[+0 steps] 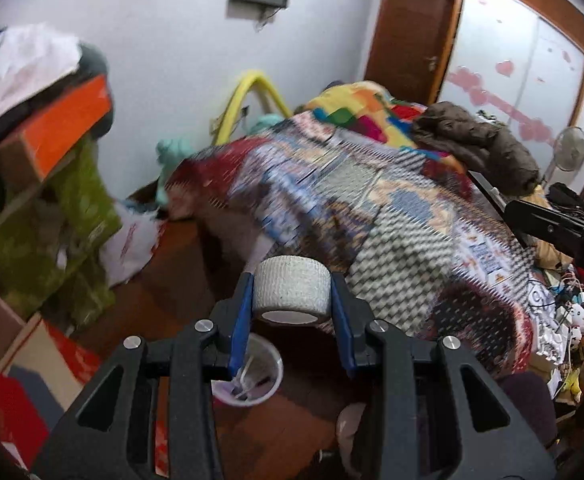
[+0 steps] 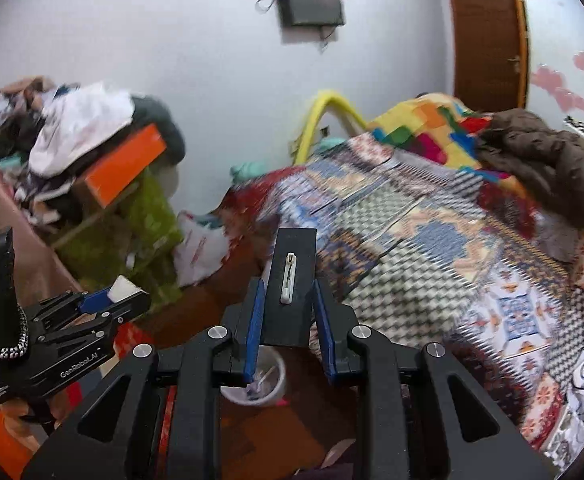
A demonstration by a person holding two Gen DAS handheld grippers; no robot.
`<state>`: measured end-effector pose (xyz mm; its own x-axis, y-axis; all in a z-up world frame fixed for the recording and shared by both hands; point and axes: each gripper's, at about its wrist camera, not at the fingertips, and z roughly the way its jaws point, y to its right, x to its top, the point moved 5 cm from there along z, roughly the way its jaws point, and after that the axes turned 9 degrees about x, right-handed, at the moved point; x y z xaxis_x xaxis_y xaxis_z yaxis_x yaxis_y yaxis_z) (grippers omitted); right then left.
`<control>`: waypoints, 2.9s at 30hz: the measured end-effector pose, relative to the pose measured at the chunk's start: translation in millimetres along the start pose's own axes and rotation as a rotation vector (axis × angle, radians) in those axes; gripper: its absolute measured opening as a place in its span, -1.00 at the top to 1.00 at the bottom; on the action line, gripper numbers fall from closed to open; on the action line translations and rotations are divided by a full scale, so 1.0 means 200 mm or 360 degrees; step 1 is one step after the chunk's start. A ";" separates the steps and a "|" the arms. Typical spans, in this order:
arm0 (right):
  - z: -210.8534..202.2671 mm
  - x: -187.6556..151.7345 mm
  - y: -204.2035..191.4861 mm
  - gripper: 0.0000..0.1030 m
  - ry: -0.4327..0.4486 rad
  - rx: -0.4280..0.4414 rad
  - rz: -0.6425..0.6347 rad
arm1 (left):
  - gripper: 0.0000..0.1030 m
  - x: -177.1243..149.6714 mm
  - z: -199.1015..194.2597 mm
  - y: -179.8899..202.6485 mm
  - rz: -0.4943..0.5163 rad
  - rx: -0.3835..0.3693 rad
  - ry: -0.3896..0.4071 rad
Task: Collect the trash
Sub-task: 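Carry the black piece and tape roll over the white bin, then open both tools to drop the black piece and tape roll into the bin, then move both open tools back to the quilt toward the clear cup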
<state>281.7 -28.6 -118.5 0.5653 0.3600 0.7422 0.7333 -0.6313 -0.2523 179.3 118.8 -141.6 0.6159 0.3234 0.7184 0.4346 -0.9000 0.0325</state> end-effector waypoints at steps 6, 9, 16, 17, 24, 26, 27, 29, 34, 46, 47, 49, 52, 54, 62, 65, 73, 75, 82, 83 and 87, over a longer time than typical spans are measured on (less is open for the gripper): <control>0.27 -0.11 -0.17 0.56 -0.0177 0.0104 -0.0036 | 0.29 -0.16 0.11 -0.21 -0.0080 0.0065 -0.0125; 0.41 -0.17 -0.23 0.56 -0.0274 0.0151 -0.0045 | 0.29 -0.23 0.19 -0.29 -0.0122 0.0101 -0.0194; 0.73 -0.30 -0.31 0.56 -0.0517 0.0224 -0.0084 | 0.29 -0.42 0.41 -0.44 -0.0248 0.0126 -0.0394; 0.79 -0.32 -0.31 0.56 -0.0568 0.0229 -0.0087 | 0.29 -0.44 0.43 -0.45 -0.0263 0.0126 -0.0414; 1.05 -0.38 -0.32 0.67 -0.0741 0.0232 -0.0116 | 0.29 -0.54 0.58 -0.48 -0.0307 0.0149 -0.0527; 1.09 -0.36 -0.33 0.67 -0.0758 0.0256 -0.0100 | 0.29 -0.54 0.61 -0.48 -0.0316 0.0153 -0.0542; 1.11 -0.36 -0.33 0.66 -0.0762 0.0264 -0.0092 | 0.29 -0.54 0.63 -0.48 -0.0330 0.0152 -0.0551; 1.15 -0.35 -0.33 0.63 -0.0778 0.0256 -0.0087 | 0.29 -0.54 0.67 -0.48 -0.0356 0.0139 -0.0571; 1.18 -0.32 -0.29 0.61 -0.0797 0.0195 -0.0130 | 0.29 -0.51 0.76 -0.43 -0.0351 0.0107 -0.0616; 0.95 -0.26 -0.13 0.15 -0.0641 0.0113 -0.0180 | 0.01 -0.41 0.93 -0.28 -0.0214 0.0135 -0.0673; 0.93 -0.25 -0.13 0.10 -0.0621 0.0115 -0.0172 | 0.01 -0.40 0.92 -0.27 -0.0207 0.0139 -0.0666; 0.87 -0.22 -0.12 0.02 -0.0572 0.0128 -0.0145 | 0.01 -0.38 0.88 -0.26 -0.0196 0.0139 -0.0640; 0.80 -0.19 -0.10 0.02 -0.0520 0.0147 -0.0119 | 0.01 -0.35 0.81 -0.24 -0.0181 0.0140 -0.0600; 0.73 -0.16 -0.10 0.02 -0.0468 0.0150 -0.0121 | 0.01 -0.31 0.72 -0.22 -0.0168 0.0144 -0.0549; 0.41 -0.08 -0.09 0.02 -0.0271 0.0114 -0.0190 | 0.01 -0.14 0.37 -0.12 -0.0118 0.0148 -0.0315; 0.26 -0.05 -0.07 0.02 -0.0182 0.0083 -0.0220 | 0.01 -0.06 0.22 -0.04 -0.0094 0.0132 -0.0210; -0.14 0.03 0.07 -0.01 0.0045 0.0011 -0.0217 | 0.01 0.13 -0.10 0.23 -0.0041 0.0055 0.0043; -0.22 0.04 0.11 -0.09 0.0092 -0.0006 -0.0213 | 0.01 0.16 -0.15 0.30 -0.0014 0.0036 0.0091; -0.47 0.10 0.33 -0.25 0.0261 -0.0149 -0.0175 | -0.10 0.33 -0.27 0.63 0.0071 -0.0080 0.0238; -0.49 0.10 0.35 -0.27 0.0271 -0.0166 -0.0170 | -0.13 0.36 -0.26 0.67 0.0084 -0.0096 0.0251; -0.57 0.12 0.53 -0.57 0.0321 -0.0297 -0.0130 | -0.45 0.44 -0.23 0.84 0.0122 -0.0129 0.0278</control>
<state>329.8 -165.0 -55.4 0.4069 0.2825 0.8687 0.6804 -0.7283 -0.0819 276.8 -16.1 -41.0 0.5188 0.2037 0.8303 0.3321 -0.9429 0.0238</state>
